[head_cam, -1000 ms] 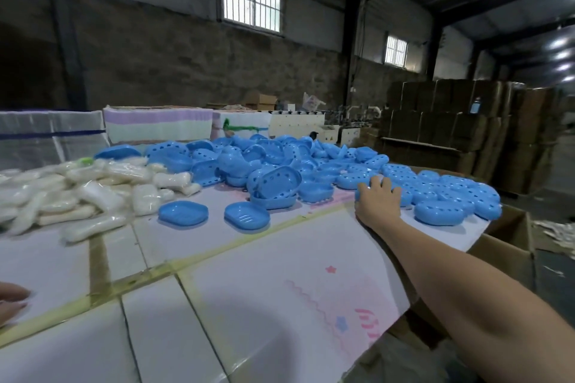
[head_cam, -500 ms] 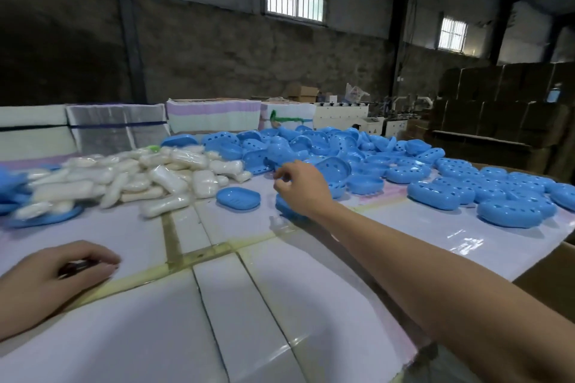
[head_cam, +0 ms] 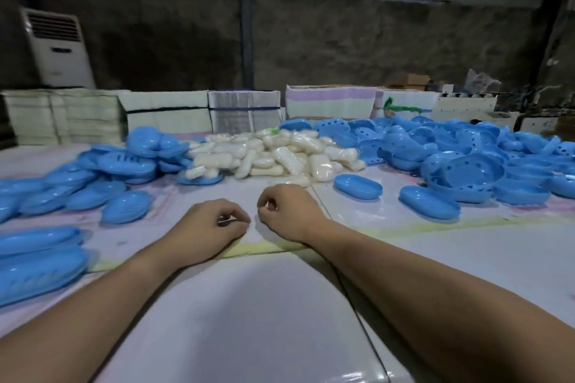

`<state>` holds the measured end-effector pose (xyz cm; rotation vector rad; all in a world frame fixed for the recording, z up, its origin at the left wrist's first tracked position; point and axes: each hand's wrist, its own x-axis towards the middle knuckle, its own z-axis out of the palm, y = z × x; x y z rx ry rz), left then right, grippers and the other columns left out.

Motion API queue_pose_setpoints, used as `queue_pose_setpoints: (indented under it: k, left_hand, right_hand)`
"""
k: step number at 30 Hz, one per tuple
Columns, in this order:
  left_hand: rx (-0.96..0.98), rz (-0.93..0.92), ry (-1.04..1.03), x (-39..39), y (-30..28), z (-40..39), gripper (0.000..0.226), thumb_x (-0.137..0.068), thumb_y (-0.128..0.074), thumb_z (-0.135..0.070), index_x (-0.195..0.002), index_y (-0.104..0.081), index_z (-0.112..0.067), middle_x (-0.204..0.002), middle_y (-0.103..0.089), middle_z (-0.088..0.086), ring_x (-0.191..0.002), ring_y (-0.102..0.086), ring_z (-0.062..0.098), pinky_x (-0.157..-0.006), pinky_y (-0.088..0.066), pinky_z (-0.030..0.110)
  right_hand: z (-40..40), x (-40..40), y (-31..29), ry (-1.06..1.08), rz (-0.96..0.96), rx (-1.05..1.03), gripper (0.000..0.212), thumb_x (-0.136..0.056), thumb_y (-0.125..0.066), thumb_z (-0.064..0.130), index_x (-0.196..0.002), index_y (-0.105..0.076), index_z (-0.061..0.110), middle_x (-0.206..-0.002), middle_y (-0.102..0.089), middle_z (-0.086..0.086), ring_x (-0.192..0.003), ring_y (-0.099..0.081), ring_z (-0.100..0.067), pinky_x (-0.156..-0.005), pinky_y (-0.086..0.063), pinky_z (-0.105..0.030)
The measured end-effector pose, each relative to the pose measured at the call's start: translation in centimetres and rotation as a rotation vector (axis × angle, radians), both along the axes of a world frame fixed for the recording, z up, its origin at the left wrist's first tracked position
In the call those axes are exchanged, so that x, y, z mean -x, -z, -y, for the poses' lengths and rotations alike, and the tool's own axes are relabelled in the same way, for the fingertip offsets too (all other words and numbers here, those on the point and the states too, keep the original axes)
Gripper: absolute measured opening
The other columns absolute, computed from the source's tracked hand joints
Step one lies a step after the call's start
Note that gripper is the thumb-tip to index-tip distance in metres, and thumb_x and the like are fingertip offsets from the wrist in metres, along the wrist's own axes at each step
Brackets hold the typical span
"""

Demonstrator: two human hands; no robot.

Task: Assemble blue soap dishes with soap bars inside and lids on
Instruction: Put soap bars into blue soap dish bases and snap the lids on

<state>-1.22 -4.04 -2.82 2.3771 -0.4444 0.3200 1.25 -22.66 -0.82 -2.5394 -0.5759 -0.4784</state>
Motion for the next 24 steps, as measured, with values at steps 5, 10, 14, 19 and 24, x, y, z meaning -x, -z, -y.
queue_pose_setpoints:
  k: [5, 10, 14, 19, 24]
  left_hand:
    - [-0.038, 0.031, -0.073, -0.4, -0.1, -0.3, 0.014, -0.091, -0.069, -0.024, -0.089, -0.071, -0.037, -0.101, -0.068, -0.015, -0.098, -0.061, 0.003, -0.091, -0.048, 0.02]
    - [-0.131, 0.061, -0.262, -0.9, -0.5, -2.1, 0.018, -0.092, -0.064, -0.028, -0.109, -0.067, -0.034, -0.119, -0.063, -0.009, -0.112, -0.054, 0.011, -0.093, -0.044, 0.029]
    - [-0.386, 0.079, -0.614, -1.6, -1.5, -5.2, 0.046, -0.095, -0.055, -0.039, -0.139, -0.05, -0.028, -0.141, -0.048, 0.005, -0.128, -0.041, 0.036, -0.104, -0.038, 0.046]
    - [-0.494, -0.248, -0.734, -2.3, -0.6, -8.5, 0.055, -0.101, -0.038, -0.049, -0.15, -0.034, -0.027, -0.155, -0.035, 0.014, -0.137, -0.035, 0.045, -0.111, -0.034, 0.049]
    - [-0.365, -0.071, -0.457, -1.5, -1.7, -6.0, 0.017, -0.098, -0.058, -0.036, -0.114, -0.064, -0.034, -0.123, -0.067, -0.005, -0.109, -0.06, 0.017, -0.092, -0.043, 0.031]
  right_hand:
    - [0.1, -0.5, 0.9, -0.158, 0.063, 0.101, 0.02, -0.087, -0.057, 0.03, -0.1, -0.072, 0.027, -0.086, -0.058, 0.009, -0.083, -0.05, -0.012, -0.075, -0.046, -0.033]
    - [0.2, -0.8, 1.1, -0.222, 0.081, 0.118, 0.021, -0.088, -0.057, 0.03, -0.104, -0.071, 0.028, -0.09, -0.058, 0.009, -0.089, -0.048, -0.012, -0.081, -0.045, -0.031]
    - [0.3, -0.9, 1.2, -0.249, 0.083, 0.112, 0.021, -0.09, -0.057, 0.031, -0.106, -0.07, 0.029, -0.093, -0.058, 0.011, -0.094, -0.049, -0.012, -0.082, -0.045, -0.03]
    - [0.5, -1.0, 1.3, -0.239, 0.074, 0.096, 0.02, -0.09, -0.057, 0.033, -0.105, -0.069, 0.032, -0.094, -0.058, 0.012, -0.093, -0.047, -0.01, -0.084, -0.046, -0.032]
    - [0.7, -1.2, 1.2, -0.221, 0.045, 0.033, 0.017, -0.089, -0.059, 0.031, -0.101, -0.07, 0.033, -0.095, -0.06, 0.013, -0.096, -0.05, -0.011, -0.085, -0.046, -0.033]
